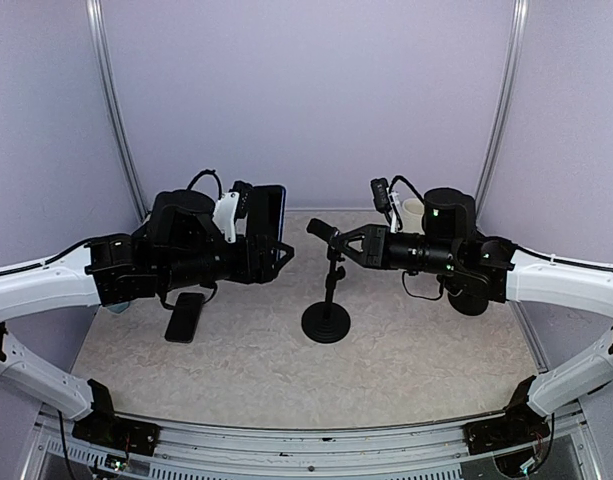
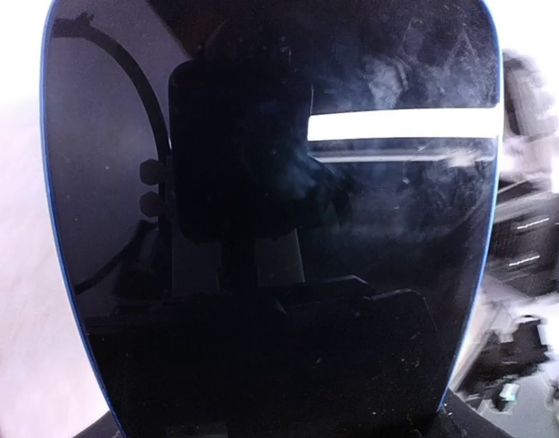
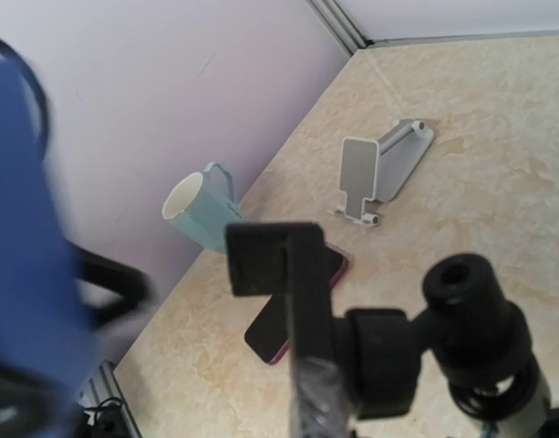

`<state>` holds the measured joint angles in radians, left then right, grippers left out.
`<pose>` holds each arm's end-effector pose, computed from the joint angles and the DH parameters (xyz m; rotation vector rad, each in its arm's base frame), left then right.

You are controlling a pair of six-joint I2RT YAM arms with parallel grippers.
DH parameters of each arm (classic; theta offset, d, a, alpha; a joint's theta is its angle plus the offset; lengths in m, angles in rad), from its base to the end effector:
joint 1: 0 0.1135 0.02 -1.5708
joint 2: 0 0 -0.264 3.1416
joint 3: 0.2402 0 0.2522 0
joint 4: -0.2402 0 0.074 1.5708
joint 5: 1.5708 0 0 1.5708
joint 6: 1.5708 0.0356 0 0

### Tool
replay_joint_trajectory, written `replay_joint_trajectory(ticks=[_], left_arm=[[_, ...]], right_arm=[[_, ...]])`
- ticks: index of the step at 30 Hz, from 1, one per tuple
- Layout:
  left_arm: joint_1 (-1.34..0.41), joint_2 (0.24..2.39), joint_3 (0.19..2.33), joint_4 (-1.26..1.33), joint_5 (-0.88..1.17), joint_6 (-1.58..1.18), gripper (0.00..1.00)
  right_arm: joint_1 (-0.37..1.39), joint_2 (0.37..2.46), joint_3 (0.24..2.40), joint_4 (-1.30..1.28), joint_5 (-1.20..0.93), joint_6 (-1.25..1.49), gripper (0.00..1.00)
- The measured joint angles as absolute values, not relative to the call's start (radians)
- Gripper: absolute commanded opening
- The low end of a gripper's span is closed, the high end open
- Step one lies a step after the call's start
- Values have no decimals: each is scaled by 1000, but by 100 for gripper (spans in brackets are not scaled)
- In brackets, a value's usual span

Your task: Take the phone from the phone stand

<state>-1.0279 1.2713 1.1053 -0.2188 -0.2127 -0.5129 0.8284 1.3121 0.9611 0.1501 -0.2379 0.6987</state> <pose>0.1586 -0.2482 0.3436 0.3757 1.9999 -0.7971 0.2031 0.2337 0.3192 -0.3170 1.9377 1.2726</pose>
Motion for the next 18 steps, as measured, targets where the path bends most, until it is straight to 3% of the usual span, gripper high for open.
replay_joint_trajectory(ticks=[7, 18], left_arm=[[-1027, 1357, 1042, -405, -333, -720, 34], [-1029, 1603, 1037, -494, -373, -886, 37]], right_arm=[[828, 1308, 961, 144, -220, 695, 0], [820, 1286, 957, 120, -203, 691, 0]])
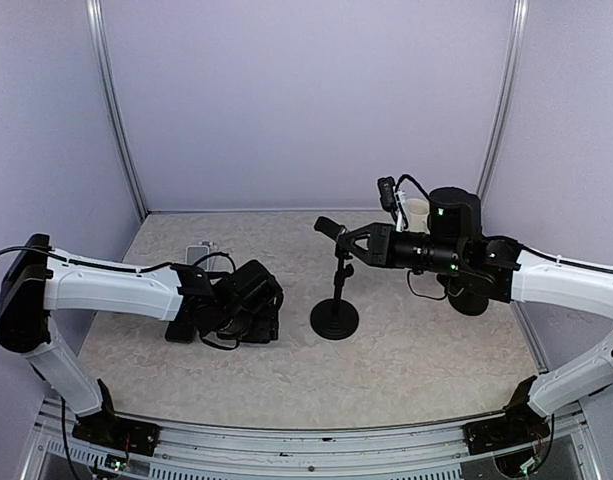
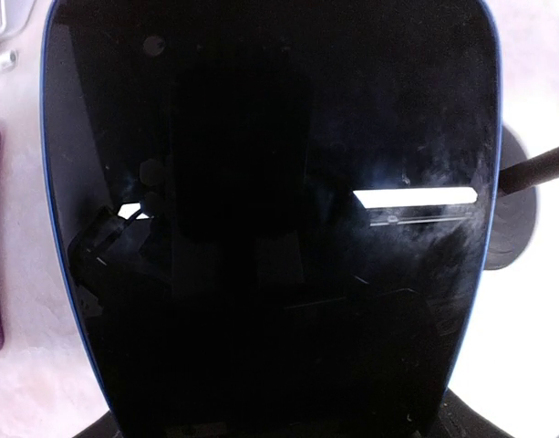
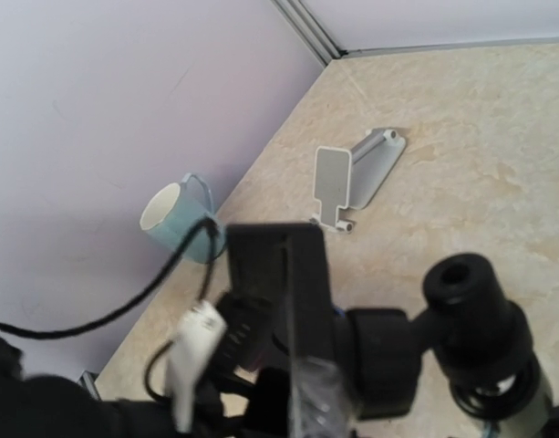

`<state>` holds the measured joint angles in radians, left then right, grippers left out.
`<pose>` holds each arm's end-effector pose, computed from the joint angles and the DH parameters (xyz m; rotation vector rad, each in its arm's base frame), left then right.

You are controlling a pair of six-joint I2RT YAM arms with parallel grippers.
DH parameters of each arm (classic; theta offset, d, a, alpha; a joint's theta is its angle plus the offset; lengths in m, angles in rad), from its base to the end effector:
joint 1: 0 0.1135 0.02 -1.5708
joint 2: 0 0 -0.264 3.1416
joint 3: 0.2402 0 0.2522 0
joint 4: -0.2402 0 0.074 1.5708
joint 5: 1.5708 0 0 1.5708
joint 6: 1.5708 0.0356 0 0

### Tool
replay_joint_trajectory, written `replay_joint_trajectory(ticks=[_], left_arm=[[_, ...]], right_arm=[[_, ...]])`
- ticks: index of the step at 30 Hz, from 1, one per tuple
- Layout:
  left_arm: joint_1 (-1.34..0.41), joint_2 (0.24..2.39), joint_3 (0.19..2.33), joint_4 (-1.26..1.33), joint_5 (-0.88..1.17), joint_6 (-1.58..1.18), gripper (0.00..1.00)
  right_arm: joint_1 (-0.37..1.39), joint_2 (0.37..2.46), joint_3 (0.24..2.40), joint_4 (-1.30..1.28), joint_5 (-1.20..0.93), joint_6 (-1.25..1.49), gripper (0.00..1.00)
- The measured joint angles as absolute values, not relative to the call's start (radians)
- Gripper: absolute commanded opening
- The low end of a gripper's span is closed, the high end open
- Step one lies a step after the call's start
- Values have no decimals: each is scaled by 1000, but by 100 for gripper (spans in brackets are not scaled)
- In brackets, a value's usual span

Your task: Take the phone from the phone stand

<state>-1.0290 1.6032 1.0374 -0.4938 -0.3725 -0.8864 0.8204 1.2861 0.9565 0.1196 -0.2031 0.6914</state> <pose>0.1761 -0.2674 0.2032 0.0562 2.5396 -0.2672 0.2017 0.2269 0.3217 -0.2869 1.9406 1.2303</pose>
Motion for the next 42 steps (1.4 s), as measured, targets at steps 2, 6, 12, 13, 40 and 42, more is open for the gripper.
replay_joint_trajectory(ticks=[2, 6, 12, 13, 40, 42], left_arm=[[-1029, 1641, 1038, -498, -372, -897, 37], [-1029, 1697, 1045, -496, -370, -909, 39], [-1029, 1768, 1068, -481, -360, -913, 41], [-1029, 1776, 1071, -477, -358, -913, 42], [-1029, 1858, 1101, -440, -345, -908, 99], [-1029, 1858, 1101, -438, -345, -907, 99]], right_arm=[[818, 1283, 956, 117, -203, 691, 0], [815, 1280, 954, 117, -204, 690, 0], [811, 1279, 952, 117, -205, 685, 0], [809, 1279, 952, 117, -205, 685, 0], [788, 1279, 950, 118, -231, 684, 0], [787, 1279, 950, 118, -232, 684, 0]])
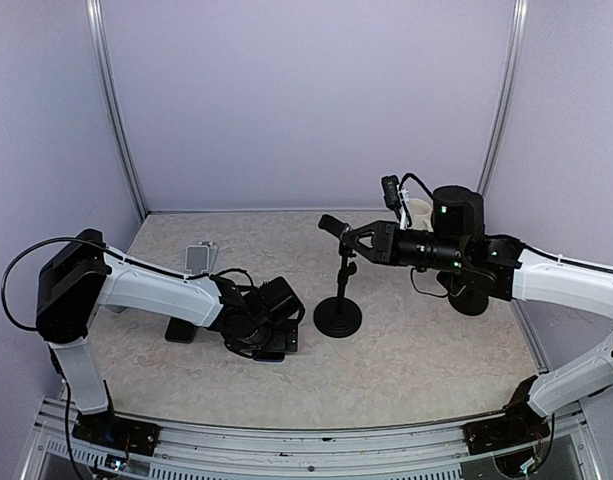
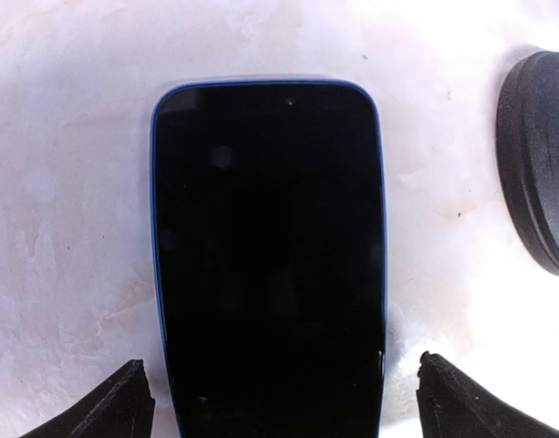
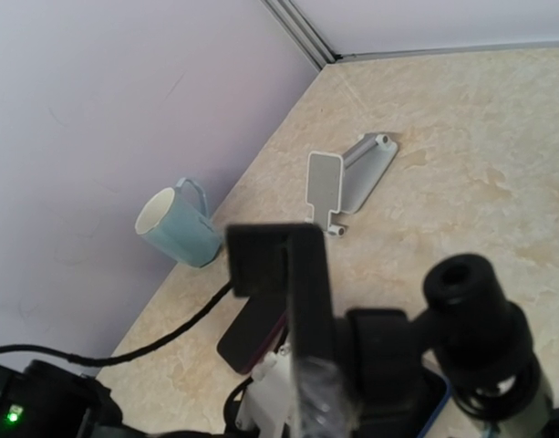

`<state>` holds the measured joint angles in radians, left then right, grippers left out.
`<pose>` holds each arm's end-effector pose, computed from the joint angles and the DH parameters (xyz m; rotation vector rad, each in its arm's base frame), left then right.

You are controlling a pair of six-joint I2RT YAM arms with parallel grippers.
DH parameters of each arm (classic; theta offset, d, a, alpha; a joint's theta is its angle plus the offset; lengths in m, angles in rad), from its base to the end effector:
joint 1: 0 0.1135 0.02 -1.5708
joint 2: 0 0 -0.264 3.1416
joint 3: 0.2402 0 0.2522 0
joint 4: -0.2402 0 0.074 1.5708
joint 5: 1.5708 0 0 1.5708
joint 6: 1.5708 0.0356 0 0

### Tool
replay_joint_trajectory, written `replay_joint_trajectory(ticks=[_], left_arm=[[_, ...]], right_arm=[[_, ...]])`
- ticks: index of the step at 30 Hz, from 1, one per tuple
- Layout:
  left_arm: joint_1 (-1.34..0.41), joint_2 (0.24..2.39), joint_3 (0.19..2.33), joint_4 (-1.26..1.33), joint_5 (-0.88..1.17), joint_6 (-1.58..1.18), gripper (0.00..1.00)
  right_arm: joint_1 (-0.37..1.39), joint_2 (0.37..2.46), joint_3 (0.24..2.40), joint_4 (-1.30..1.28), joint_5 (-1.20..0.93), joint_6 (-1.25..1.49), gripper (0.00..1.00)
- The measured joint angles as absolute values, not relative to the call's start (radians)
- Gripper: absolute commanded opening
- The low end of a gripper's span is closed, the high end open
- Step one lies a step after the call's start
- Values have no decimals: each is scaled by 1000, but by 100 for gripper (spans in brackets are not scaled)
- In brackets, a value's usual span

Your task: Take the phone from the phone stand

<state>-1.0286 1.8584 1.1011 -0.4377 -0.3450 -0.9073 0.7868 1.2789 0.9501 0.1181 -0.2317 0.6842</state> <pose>0.1928 -0.2966 0.1420 0.0729 2.6448 -0.1530 0.2071 0.2193 0.3213 -0.2834 1.9392 1.2272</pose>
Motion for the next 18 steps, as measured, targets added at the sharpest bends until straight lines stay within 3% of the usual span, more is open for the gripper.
replay_joint_trajectory(ticks=[9, 18], left_arm=[[-1029, 1724, 1052, -360, -379, -815, 99], [-1042, 1394, 837, 138, -363, -501, 91]], right_arm=[[783, 1279, 950, 118, -236, 685, 0], [783, 1279, 950, 119, -235, 697, 0]])
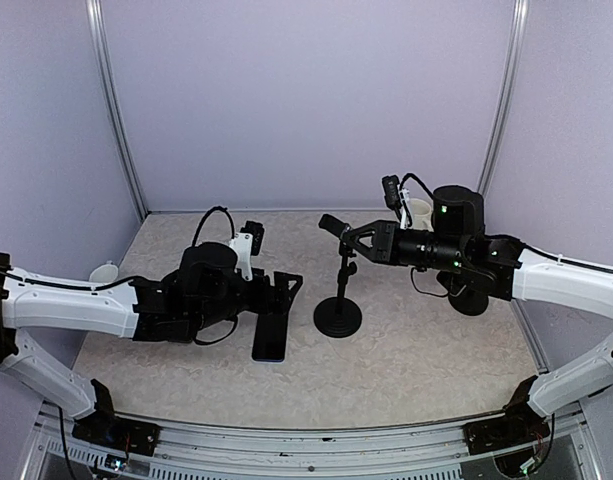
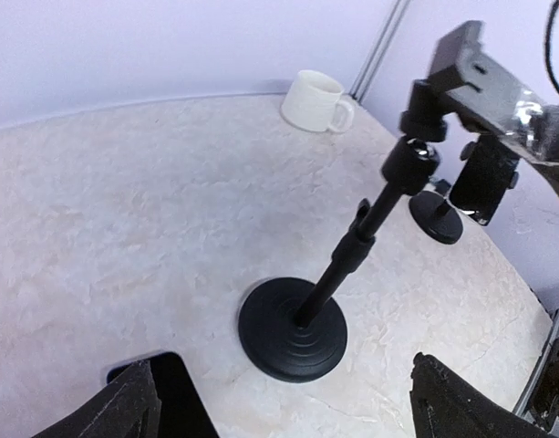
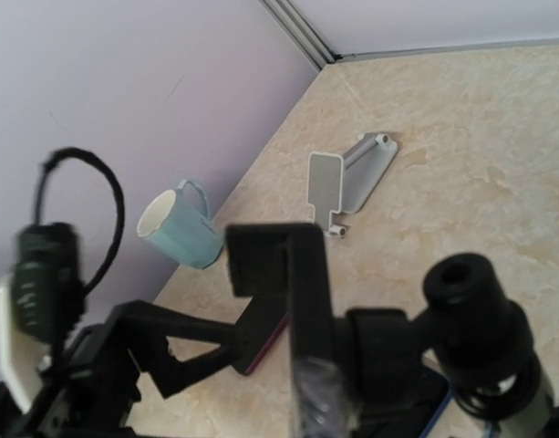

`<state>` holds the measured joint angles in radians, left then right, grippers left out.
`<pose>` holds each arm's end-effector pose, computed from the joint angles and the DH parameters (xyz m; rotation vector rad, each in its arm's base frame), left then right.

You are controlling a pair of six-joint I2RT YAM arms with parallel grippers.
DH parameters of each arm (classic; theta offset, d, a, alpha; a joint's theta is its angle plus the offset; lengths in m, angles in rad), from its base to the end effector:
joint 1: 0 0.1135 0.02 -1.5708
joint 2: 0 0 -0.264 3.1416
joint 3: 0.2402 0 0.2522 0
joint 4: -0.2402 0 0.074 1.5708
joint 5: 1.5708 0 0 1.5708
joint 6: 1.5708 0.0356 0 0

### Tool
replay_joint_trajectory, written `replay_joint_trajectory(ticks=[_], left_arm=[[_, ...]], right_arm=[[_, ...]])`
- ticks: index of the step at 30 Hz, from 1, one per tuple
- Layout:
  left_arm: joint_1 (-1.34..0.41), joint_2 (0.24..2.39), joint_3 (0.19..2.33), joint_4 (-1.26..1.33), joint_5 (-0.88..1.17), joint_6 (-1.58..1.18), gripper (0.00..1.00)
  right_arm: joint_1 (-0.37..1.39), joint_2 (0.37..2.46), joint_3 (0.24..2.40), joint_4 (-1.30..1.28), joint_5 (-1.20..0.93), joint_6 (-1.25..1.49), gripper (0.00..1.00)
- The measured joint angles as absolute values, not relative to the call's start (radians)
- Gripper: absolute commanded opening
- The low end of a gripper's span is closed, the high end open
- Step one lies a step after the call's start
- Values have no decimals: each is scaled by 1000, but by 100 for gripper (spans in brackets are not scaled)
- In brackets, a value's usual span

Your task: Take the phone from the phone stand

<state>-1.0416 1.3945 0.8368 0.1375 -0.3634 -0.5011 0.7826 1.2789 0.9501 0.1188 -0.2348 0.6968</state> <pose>0.1680 -0.2623 0.2509 0.3051 1.9960 -0.6423 0.2079 0.2185 0.3214 -0.2700 1.9430 1.2354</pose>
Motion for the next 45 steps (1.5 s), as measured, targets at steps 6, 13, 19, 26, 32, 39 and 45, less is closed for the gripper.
replay_joint_trajectory(ticks=[6, 13, 19, 26, 32, 39, 45], left_arm=[[-1052, 1402, 800, 384, -317, -300, 84], [-1047, 1481, 984, 422, -297, -194, 69], [-1019, 1538, 1108, 406, -268, -180, 57], [-1003, 1620, 1217, 319, -261, -173, 48], [-996, 1664, 1239, 271, -249, -166, 28], [-981, 1672, 1253, 254, -213, -154, 7], [-970, 1672, 1253, 252, -183, -129, 0]], right_arm=[[783, 1279, 950, 119, -235, 699, 5], [782, 1279, 950, 121, -235, 701, 9], [782, 1279, 950, 122, -236, 701, 10], [782, 1279, 950, 123, -236, 701, 10], [780, 1279, 948, 122, -235, 704, 10], [774, 1279, 947, 125, -237, 707, 10], [769, 1279, 947, 125, -238, 708, 16]])
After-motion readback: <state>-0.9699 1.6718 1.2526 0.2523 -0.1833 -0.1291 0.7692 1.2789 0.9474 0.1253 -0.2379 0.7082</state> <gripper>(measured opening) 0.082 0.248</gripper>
